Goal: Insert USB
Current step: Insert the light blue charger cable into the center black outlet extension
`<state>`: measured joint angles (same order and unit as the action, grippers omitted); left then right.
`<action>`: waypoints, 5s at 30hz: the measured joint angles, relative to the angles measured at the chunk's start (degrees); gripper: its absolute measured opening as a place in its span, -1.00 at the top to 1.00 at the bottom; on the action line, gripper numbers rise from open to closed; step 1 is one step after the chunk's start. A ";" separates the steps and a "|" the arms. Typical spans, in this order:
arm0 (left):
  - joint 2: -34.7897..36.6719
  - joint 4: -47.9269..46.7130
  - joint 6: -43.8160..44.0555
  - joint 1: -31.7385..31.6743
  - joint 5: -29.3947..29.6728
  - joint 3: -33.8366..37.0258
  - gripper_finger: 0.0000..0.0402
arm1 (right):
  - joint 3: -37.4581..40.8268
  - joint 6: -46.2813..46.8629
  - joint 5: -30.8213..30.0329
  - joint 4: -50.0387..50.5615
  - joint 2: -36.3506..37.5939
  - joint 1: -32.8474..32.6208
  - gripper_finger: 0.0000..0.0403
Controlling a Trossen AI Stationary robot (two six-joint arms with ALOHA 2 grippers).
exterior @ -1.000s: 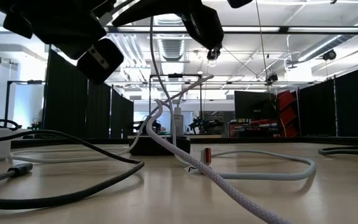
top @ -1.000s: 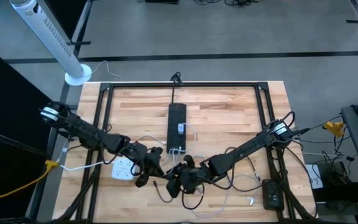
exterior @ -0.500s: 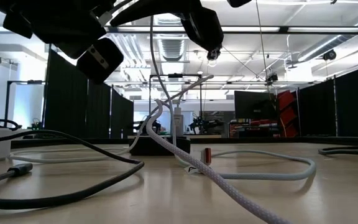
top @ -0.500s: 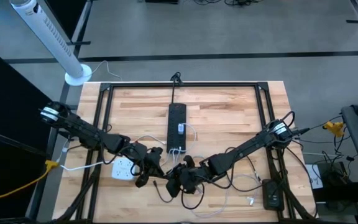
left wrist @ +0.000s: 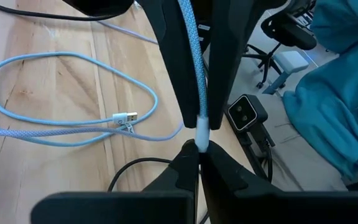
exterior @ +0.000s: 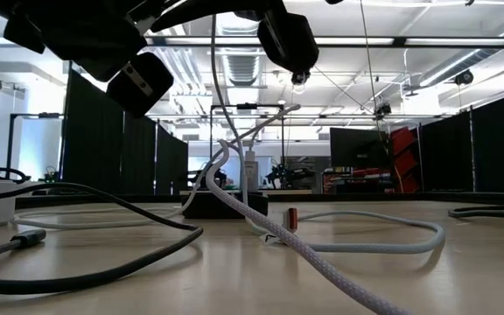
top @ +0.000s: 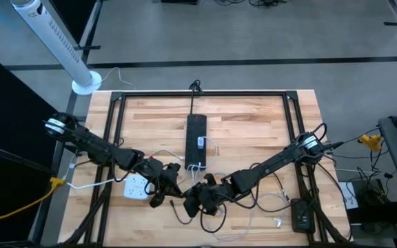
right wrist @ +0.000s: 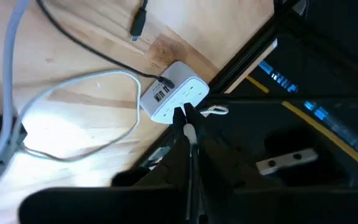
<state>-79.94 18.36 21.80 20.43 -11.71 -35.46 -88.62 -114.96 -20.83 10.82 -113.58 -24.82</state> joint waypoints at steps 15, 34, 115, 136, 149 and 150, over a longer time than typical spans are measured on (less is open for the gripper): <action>1.39 -5.84 -1.08 -0.07 0.23 -0.09 0.75 | 0.07 18.38 -1.37 0.19 0.31 0.22 1.00; 3.52 -37.26 14.38 -0.02 19.63 -0.07 0.67 | -19.96 45.87 4.41 34.29 -3.30 12.19 1.00; 10.75 -38.21 5.73 -3.02 45.14 7.13 0.68 | -27.96 48.93 13.80 49.20 -16.72 17.92 1.00; 10.73 -38.04 5.75 -3.02 45.16 7.13 0.68 | -26.49 47.73 13.34 48.78 -17.09 18.08 1.00; 10.73 -38.08 5.73 -2.99 45.16 7.15 0.68 | -25.48 44.22 13.23 46.43 -17.09 18.23 1.00; 10.73 -38.07 5.73 -3.00 45.16 7.15 0.68 | -25.38 43.51 13.22 46.35 -17.09 18.23 1.00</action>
<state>-69.21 -19.72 27.53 17.43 33.45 -28.32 -113.99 -71.46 -7.61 57.16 -130.67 -6.59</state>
